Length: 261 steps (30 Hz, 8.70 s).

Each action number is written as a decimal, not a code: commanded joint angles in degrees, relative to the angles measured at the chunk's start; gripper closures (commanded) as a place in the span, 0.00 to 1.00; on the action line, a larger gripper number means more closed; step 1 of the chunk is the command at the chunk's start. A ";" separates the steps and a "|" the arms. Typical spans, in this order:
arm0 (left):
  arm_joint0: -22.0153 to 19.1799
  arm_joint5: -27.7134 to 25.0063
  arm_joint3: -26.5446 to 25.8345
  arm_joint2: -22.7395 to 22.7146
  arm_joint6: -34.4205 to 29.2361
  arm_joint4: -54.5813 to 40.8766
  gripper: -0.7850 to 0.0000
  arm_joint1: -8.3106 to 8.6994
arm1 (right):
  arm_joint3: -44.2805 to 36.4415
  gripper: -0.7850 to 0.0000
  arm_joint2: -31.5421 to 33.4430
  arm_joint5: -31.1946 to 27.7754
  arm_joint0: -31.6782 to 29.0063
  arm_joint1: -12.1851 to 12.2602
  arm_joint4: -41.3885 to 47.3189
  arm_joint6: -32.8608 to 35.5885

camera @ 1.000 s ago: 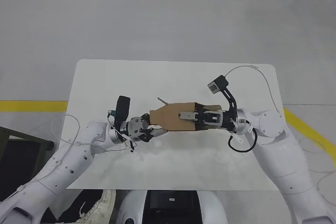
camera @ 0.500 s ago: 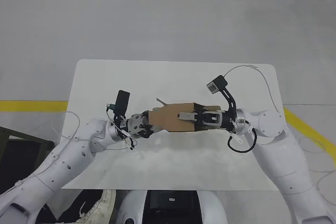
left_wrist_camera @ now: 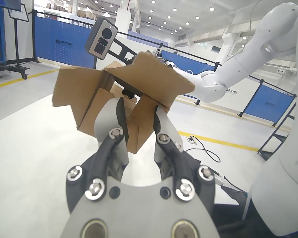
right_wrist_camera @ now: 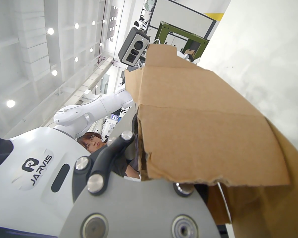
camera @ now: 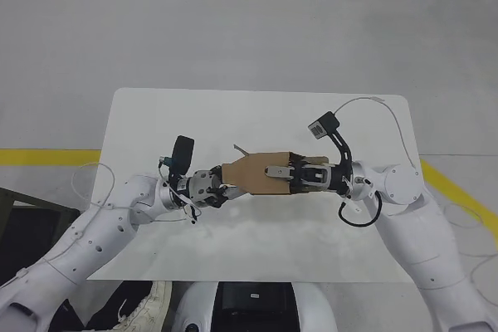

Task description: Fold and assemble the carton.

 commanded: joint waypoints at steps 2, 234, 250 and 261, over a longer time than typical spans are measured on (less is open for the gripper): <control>0.15 0.00 0.18 -0.50 -0.40 0.44 0.69 -0.11 | 0.01 1.00 -0.02 -0.03 -0.02 0.02 0.11 0.17; 9.92 3.62 1.36 -25.77 -38.19 -20.11 0.00 -7.84 | -1.52 1.00 -2.82 -0.36 0.46 0.63 -3.03 -2.48; 9.43 2.47 2.14 -24.91 -40.37 -22.97 0.00 -8.48 | -1.89 1.00 -2.95 -0.53 0.52 0.54 -2.14 -2.05; 9.77 1.99 1.42 -24.13 -41.01 -22.48 0.00 -8.93 | -1.72 1.00 -3.18 -0.94 0.60 0.34 0.00 -1.71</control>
